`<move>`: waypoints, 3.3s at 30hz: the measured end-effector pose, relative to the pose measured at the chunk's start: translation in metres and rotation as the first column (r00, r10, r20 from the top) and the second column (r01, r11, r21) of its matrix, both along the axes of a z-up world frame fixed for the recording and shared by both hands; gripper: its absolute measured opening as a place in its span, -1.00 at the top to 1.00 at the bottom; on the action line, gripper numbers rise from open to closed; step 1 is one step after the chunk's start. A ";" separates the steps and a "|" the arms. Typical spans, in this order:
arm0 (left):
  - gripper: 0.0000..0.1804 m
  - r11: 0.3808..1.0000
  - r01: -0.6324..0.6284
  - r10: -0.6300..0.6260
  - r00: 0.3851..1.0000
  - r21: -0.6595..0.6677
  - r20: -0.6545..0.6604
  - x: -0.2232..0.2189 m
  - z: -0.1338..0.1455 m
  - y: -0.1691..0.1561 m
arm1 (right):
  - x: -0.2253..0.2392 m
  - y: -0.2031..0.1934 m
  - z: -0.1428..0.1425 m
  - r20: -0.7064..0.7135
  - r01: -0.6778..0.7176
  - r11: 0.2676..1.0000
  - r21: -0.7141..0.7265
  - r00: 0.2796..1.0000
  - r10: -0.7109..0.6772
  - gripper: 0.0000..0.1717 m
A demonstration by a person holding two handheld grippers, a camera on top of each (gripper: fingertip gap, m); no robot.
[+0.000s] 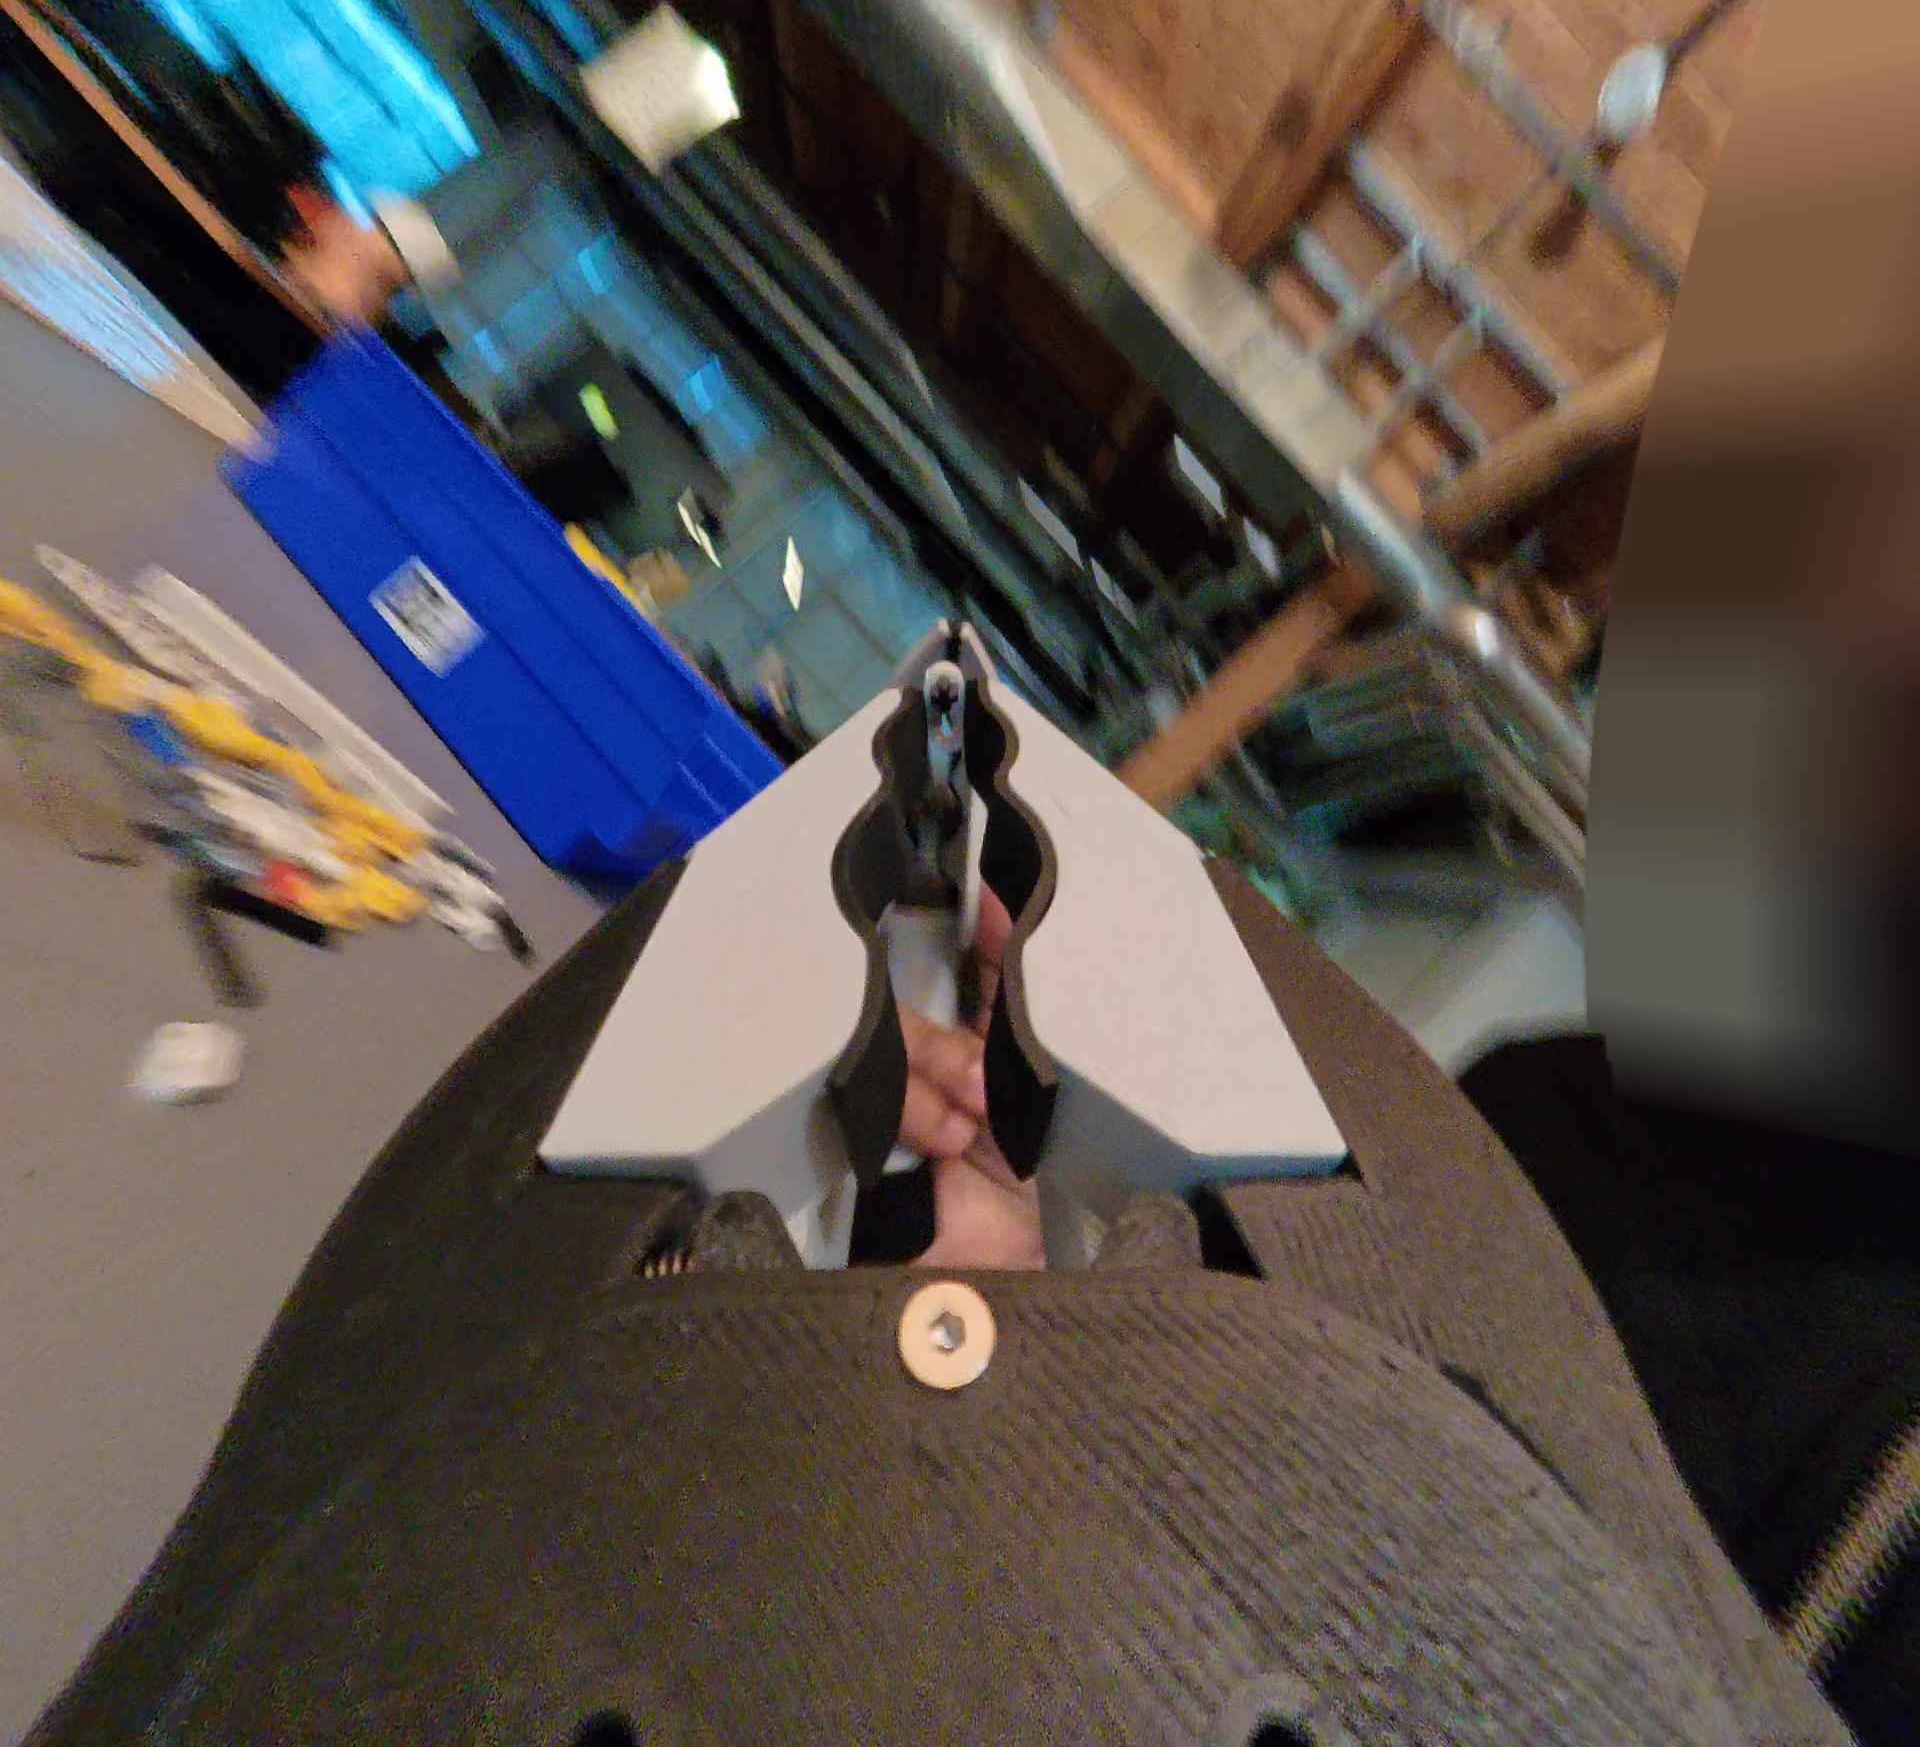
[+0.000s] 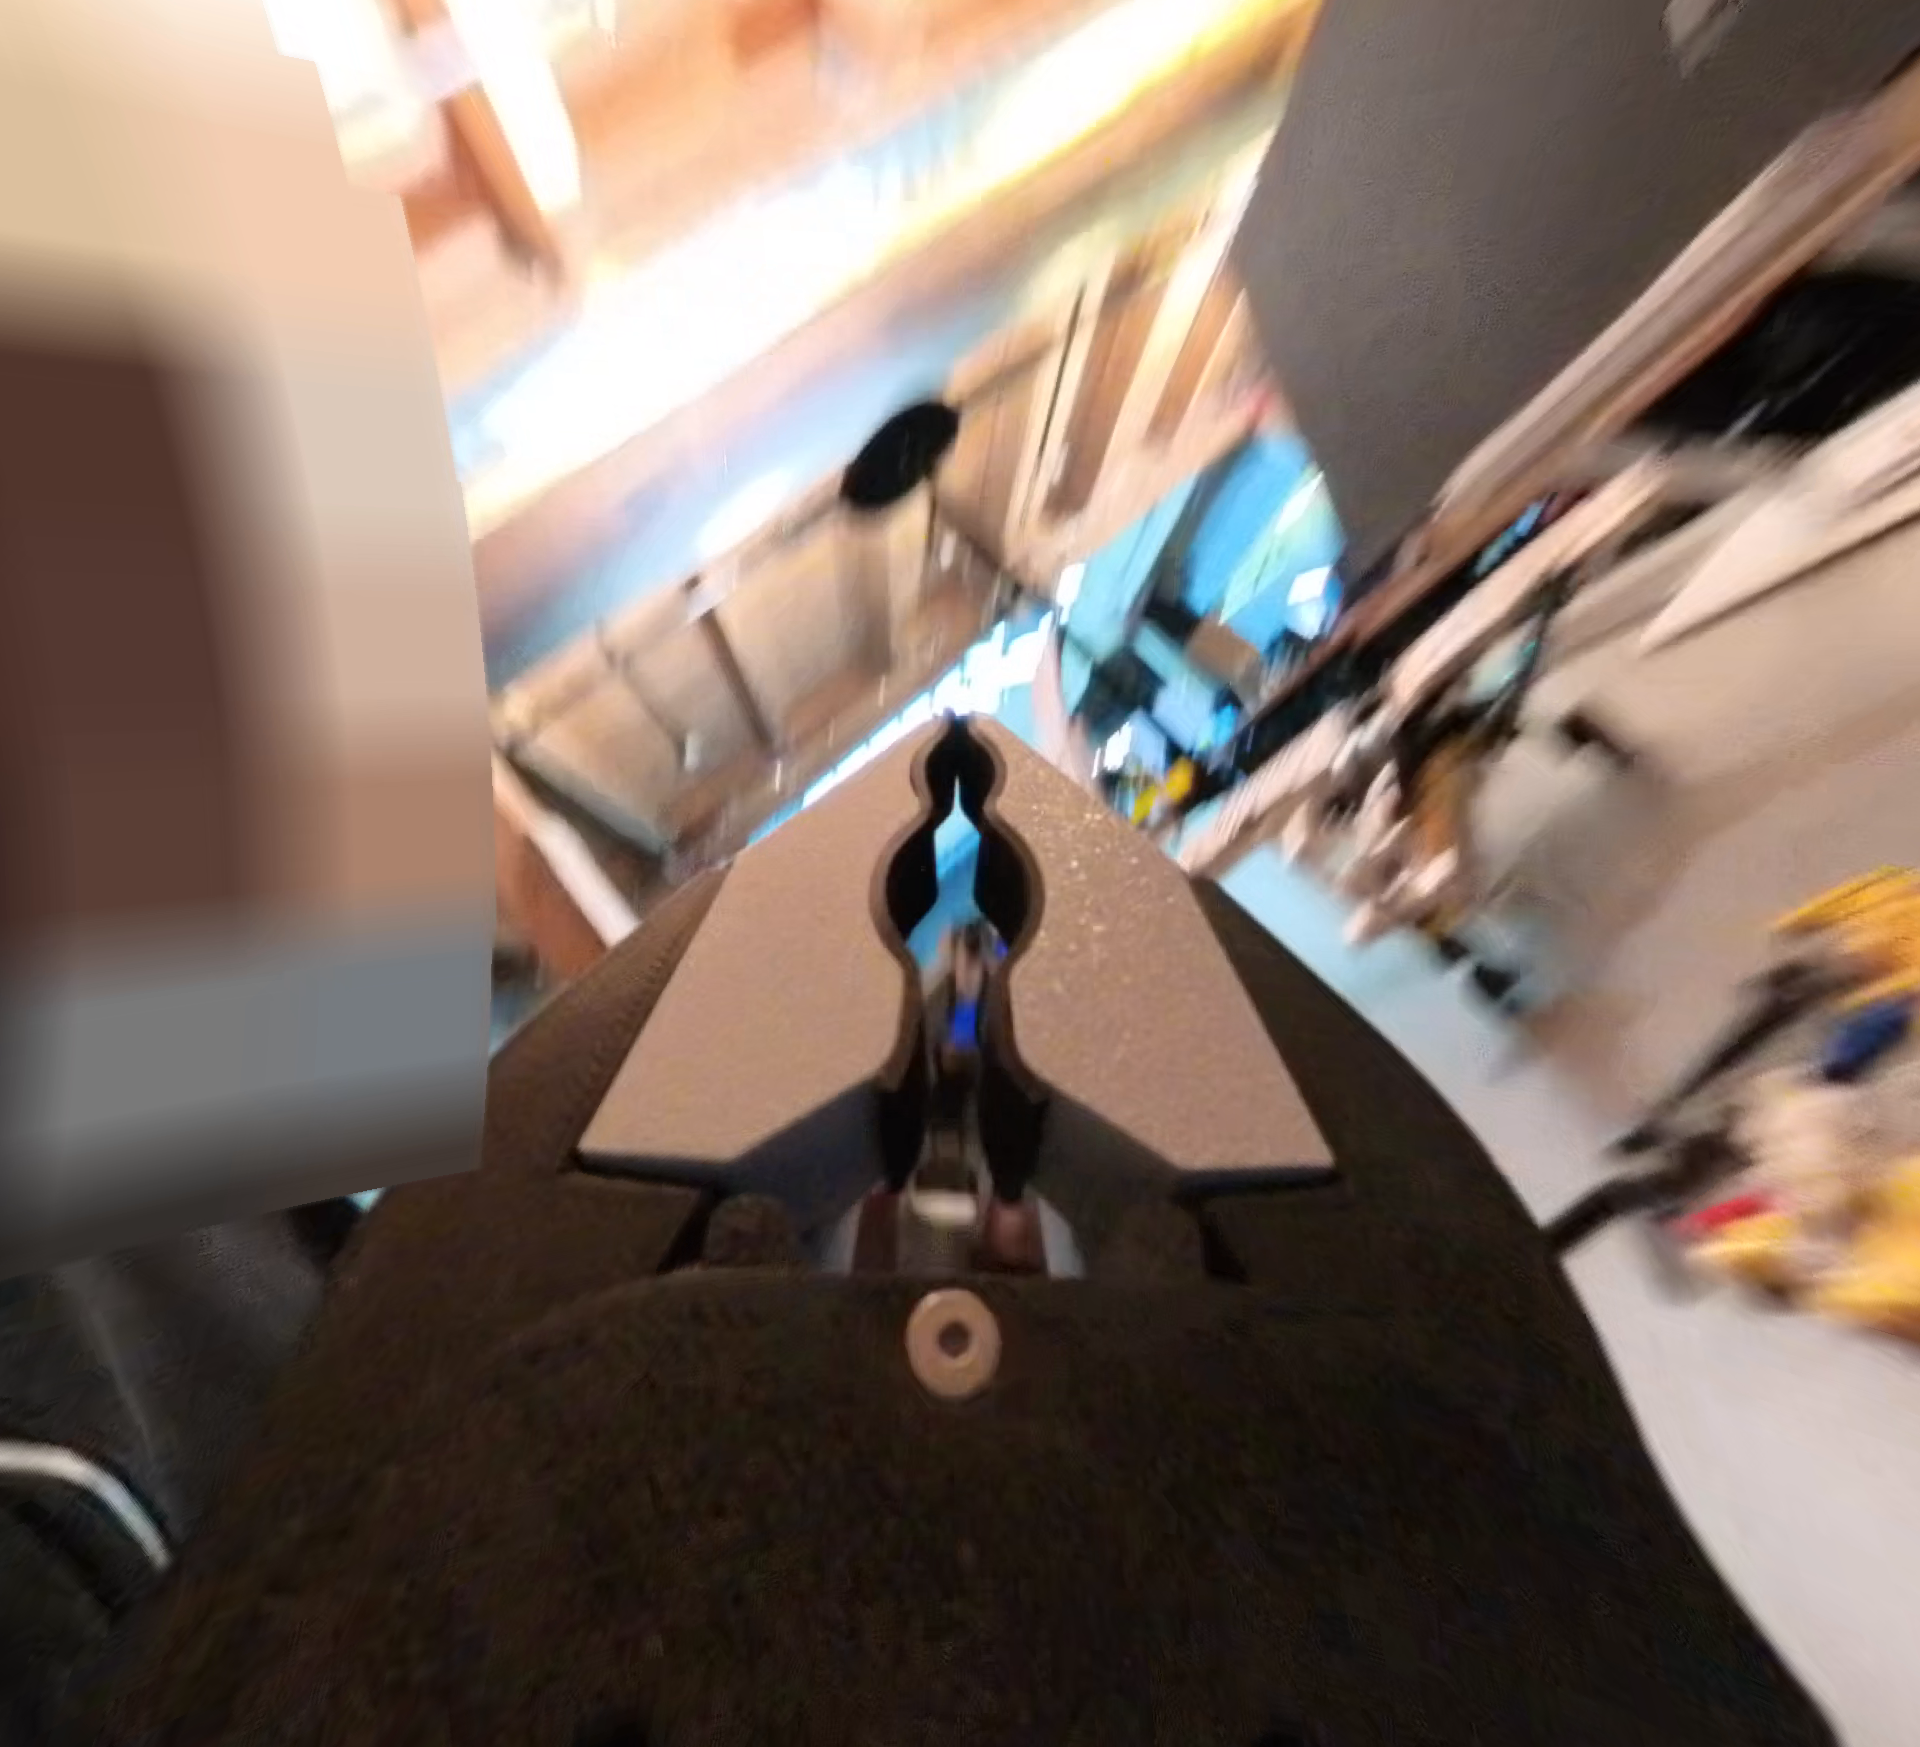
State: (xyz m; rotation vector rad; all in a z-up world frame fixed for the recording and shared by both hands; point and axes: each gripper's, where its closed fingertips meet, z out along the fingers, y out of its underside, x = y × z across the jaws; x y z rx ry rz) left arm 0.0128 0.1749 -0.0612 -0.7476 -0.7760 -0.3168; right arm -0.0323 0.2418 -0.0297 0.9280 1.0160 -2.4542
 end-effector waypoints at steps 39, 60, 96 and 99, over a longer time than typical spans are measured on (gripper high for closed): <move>0.94 0.967 0.245 -0.243 0.969 -0.074 0.042 0.002 -0.007 0.010 | 0.053 -0.074 -0.043 -0.300 -0.142 0.855 0.498 0.898 0.324 0.42; 0.93 0.816 0.573 -0.546 0.809 -0.084 0.219 0.019 -0.037 0.015 | 0.066 -0.057 -0.061 -0.593 0.198 0.708 0.678 0.716 0.368 0.90; 0.93 0.716 0.697 -0.682 0.687 0.039 0.250 0.036 -0.034 0.026 | 0.081 -0.057 -0.066 -0.672 0.360 0.589 0.723 0.565 0.479 0.84; 0.92 0.721 0.692 -0.674 0.694 0.024 0.252 0.036 -0.035 0.027 | 0.080 -0.056 -0.067 -0.637 0.322 0.580 0.748 0.594 0.491 0.85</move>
